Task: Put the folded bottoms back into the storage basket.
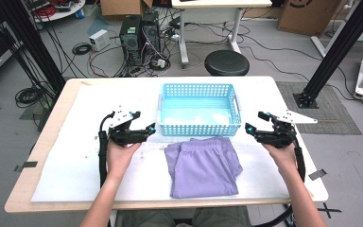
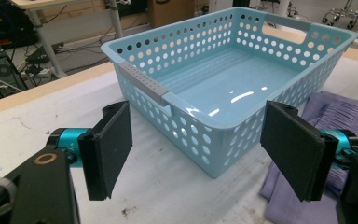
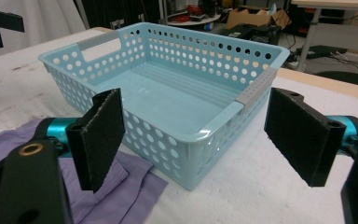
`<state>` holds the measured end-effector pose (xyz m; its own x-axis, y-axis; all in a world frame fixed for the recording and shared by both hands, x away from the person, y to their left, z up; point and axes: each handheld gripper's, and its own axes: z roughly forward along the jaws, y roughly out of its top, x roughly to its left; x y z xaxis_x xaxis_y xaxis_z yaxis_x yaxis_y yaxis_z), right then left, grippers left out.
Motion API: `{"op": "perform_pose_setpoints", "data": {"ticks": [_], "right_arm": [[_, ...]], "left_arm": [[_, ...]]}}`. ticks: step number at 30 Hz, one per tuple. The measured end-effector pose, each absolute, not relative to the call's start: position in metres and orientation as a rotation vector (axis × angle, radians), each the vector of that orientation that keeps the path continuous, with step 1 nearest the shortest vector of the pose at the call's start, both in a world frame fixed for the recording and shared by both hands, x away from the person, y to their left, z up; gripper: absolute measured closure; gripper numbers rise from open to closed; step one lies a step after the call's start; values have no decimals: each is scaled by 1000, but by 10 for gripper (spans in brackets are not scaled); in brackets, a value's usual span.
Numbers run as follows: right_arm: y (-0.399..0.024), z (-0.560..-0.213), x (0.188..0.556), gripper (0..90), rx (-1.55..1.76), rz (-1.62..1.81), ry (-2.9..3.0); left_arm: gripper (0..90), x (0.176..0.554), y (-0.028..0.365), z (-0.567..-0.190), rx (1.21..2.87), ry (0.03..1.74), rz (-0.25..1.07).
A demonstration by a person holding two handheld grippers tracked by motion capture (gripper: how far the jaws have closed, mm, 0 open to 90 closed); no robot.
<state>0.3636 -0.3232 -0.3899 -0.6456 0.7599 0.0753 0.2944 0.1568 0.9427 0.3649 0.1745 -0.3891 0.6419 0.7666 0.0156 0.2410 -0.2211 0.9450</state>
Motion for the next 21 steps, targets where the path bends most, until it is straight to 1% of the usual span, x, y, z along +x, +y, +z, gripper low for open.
{"op": "perform_pose_setpoints", "data": {"ticks": [6, 11, 13, 16, 21], "right_arm": [[-318, -388, 363, 205, 984, 1483, 2041], [-314, -387, 356, 205, 955, 1458, 2052], [-312, -386, 352, 206, 938, 1449, 2035], [-306, -389, 341, 206, 946, 1435, 2014], [-290, -405, 316, 209, 975, 1386, 2035]], "left_arm": [[250, 362, 175, -387, 1773, 809, 597], [250, 352, 170, -385, 1805, 798, 572], [250, 346, 169, -388, 1782, 817, 517], [250, 335, 166, -398, 1766, 846, 402], [254, 314, 155, -410, 1787, 841, 343]]}}
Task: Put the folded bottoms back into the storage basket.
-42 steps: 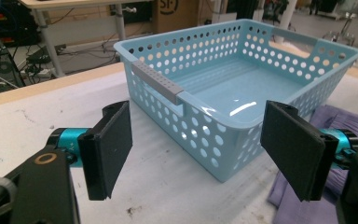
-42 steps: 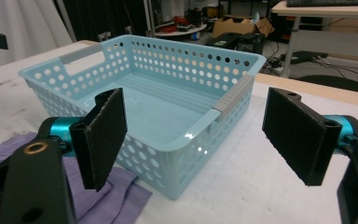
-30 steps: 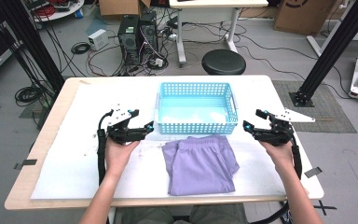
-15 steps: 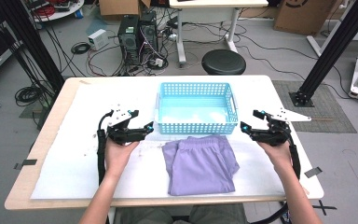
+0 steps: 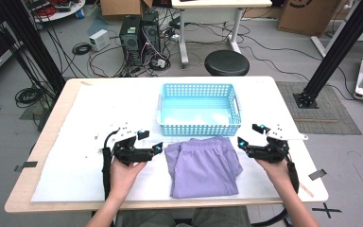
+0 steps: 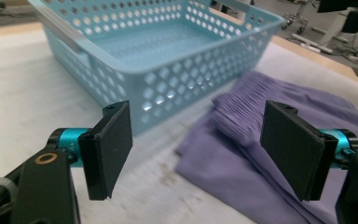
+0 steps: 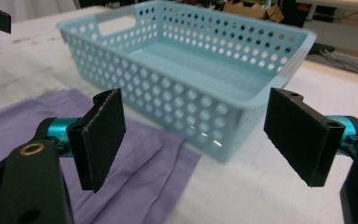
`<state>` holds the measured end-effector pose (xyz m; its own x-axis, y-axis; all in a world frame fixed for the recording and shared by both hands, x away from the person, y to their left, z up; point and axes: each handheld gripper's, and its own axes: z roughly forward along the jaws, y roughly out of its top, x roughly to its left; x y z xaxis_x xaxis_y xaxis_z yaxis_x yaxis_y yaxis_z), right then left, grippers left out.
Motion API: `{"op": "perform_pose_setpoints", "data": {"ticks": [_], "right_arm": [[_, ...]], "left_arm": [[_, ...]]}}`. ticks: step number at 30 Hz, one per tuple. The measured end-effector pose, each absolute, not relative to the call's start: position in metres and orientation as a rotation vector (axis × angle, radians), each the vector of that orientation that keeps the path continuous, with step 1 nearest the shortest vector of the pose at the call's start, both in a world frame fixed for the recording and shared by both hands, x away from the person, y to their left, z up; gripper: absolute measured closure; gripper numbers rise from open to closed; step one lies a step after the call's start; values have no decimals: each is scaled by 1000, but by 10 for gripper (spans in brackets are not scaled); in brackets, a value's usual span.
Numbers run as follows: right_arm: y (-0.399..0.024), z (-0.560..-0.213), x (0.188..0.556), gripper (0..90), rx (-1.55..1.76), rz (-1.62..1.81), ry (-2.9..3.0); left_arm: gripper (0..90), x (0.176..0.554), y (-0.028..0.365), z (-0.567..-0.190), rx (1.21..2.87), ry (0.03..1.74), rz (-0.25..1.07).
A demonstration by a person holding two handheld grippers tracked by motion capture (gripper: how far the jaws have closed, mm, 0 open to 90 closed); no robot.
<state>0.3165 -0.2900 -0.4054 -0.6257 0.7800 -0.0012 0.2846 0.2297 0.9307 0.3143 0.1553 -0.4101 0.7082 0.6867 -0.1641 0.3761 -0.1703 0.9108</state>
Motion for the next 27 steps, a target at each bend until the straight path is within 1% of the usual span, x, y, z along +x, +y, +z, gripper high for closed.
{"op": "perform_pose_setpoints", "data": {"ticks": [3, 9, 12, 14, 16, 18, 23, 27], "right_arm": [[-283, -413, 307, 208, 960, 1375, 2053], [-275, -424, 293, 208, 982, 1391, 2130], [-269, -431, 288, 208, 1038, 1373, 2174], [-265, -434, 286, 208, 1060, 1355, 2196], [-261, -437, 285, 208, 1071, 1335, 2212], [-258, -440, 285, 208, 1080, 1310, 2235], [-251, -443, 284, 211, 1109, 1210, 2278], [-250, -445, 286, 210, 1172, 1134, 2320]], "left_arm": [[262, 303, 148, -414, 1812, 827, 343], [263, 284, 131, -425, 1874, 812, 290], [297, 276, 119, -431, 1915, 813, 259], [297, 273, 111, -433, 1945, 811, 265], [298, 272, 103, -436, 1982, 814, 281], [297, 273, 99, -438, 1994, 832, 263], [297, 275, 96, -443, 2044, 854, 244], [297, 278, 97, -447, 2070, 911, 224]]}}
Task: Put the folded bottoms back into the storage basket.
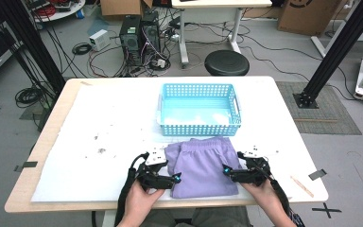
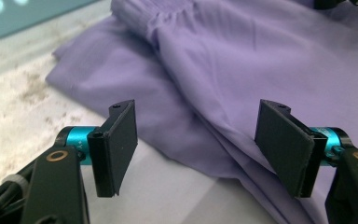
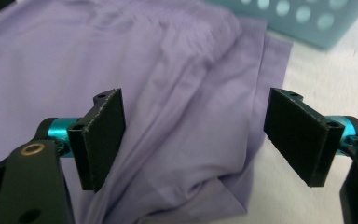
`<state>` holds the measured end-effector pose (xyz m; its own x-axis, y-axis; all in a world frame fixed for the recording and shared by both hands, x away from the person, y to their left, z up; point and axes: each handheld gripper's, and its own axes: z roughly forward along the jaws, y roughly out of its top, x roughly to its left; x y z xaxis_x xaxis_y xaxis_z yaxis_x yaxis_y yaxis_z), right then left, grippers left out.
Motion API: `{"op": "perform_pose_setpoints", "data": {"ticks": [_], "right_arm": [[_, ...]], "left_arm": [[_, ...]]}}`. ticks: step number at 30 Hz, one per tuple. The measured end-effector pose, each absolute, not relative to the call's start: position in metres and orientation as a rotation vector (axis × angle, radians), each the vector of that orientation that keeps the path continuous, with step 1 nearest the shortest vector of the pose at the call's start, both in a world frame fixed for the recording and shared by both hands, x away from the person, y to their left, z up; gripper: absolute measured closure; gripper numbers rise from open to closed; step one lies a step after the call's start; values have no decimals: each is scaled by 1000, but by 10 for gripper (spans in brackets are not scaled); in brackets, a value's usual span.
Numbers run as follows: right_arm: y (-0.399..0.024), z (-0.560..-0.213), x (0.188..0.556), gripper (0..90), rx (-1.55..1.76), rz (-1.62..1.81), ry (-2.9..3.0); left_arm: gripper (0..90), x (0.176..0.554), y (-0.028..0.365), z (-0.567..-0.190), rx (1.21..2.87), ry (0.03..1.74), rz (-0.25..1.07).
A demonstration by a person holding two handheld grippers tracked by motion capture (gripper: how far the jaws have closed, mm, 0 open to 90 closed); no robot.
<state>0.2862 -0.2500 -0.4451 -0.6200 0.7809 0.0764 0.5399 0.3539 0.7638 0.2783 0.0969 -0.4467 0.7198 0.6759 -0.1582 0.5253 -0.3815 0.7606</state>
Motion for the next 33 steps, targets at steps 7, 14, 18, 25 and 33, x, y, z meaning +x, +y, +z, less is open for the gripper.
{"op": "perform_pose_setpoints", "data": {"ticks": [7, 14, 18, 25, 33], "right_arm": [[-250, -448, 290, 241, 1269, 1055, 2391], [-253, -448, 292, 385, 1315, 1130, 2398], [-248, -448, 291, 478, 1294, 1158, 2429], [-240, -448, 290, 653, 1265, 1155, 2449], [-234, -448, 290, 818, 1230, 1153, 2480]], "left_arm": [[294, 280, 97, -447, 2071, 947, 191], [294, 284, 91, -447, 2033, 995, 133], [393, 287, 82, -447, 2043, 973, 114], [529, 291, 73, -447, 2047, 959, 100], [690, 297, 71, -448, 2043, 950, 63]]}}
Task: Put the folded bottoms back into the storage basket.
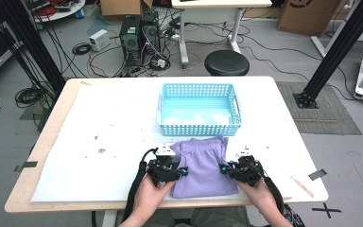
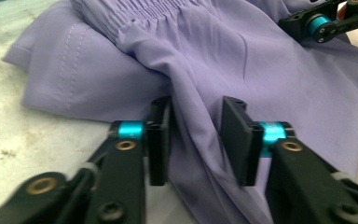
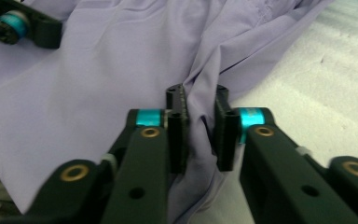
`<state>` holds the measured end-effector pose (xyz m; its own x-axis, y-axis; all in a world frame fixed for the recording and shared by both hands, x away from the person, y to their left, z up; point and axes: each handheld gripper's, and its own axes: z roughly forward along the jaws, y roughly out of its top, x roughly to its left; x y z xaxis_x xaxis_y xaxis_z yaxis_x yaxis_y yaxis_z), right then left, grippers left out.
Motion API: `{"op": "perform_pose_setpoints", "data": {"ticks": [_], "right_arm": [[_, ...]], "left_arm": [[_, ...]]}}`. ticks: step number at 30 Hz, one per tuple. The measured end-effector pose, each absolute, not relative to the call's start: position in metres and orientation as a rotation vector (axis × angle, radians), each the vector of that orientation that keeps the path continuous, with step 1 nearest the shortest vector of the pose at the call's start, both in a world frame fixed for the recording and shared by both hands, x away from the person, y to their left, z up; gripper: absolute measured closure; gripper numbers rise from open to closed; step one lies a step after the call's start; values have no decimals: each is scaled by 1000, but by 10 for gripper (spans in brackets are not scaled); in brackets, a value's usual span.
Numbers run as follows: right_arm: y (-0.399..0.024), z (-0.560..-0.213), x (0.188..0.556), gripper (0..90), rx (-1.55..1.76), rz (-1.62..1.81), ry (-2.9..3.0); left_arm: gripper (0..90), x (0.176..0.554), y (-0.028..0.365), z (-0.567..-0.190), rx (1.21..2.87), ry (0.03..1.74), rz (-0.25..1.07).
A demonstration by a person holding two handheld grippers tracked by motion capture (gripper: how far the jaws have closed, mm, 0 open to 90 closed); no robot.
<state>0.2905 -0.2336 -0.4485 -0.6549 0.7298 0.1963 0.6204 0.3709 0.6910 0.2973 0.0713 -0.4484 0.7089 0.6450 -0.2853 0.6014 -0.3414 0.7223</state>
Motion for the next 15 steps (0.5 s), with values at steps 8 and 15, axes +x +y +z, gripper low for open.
{"op": "perform_pose_setpoints", "data": {"ticks": [8, 15], "right_arm": [[-236, -447, 291, 852, 1215, 1220, 2477], [-242, -432, 286, 855, 1186, 1331, 2407]], "left_arm": [[838, 300, 75, -446, 2026, 901, 40], [851, 297, 80, -429, 1992, 851, 90]]}}
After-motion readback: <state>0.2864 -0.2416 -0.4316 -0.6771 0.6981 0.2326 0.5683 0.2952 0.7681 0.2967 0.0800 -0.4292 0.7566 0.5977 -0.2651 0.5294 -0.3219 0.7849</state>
